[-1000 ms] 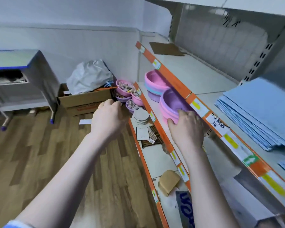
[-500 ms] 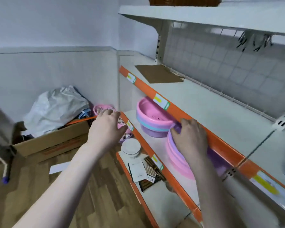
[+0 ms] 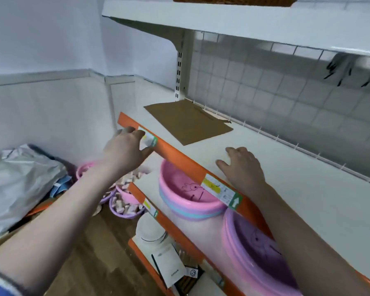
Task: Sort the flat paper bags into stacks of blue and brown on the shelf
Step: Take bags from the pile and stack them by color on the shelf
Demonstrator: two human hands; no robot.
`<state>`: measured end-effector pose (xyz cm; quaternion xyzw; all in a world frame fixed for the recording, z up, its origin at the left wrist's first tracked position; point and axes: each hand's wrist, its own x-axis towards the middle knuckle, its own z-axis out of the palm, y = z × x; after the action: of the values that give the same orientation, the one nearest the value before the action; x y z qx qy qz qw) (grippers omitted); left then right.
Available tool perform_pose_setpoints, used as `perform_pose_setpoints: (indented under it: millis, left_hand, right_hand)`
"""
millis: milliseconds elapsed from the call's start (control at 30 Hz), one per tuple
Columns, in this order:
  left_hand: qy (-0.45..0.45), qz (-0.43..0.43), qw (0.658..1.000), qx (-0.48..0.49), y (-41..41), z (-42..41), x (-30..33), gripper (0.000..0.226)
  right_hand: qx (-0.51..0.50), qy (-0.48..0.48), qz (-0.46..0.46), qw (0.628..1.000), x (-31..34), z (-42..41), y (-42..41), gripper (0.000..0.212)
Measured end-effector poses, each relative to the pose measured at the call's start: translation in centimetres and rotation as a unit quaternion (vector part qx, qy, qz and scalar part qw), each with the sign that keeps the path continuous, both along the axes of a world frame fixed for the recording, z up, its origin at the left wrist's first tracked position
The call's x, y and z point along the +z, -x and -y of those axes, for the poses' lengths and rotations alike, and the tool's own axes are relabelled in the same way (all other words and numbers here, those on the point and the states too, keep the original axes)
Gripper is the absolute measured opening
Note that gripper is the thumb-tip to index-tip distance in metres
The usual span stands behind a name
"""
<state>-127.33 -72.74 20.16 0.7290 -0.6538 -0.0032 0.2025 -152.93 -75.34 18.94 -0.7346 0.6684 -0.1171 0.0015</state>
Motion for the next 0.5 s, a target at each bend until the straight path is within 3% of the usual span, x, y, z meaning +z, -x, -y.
perform_pose_setpoints:
  millis: [200, 500]
  left_hand:
    - [-0.034, 0.034, 0.997, -0.053, -2.7, 11.6, -0.6, 0.055]
    - [-0.107, 0.062, 0.988, -0.087, -5.0, 20.8, -1.8, 0.067]
  right_hand:
    - [-0.009, -0.038, -0.025, 0.999, -0.9, 9.3, -1.6, 0.049]
    - [-0.061, -0.105, -0.052, 0.991, -3.3, 15.9, -3.8, 0.071]
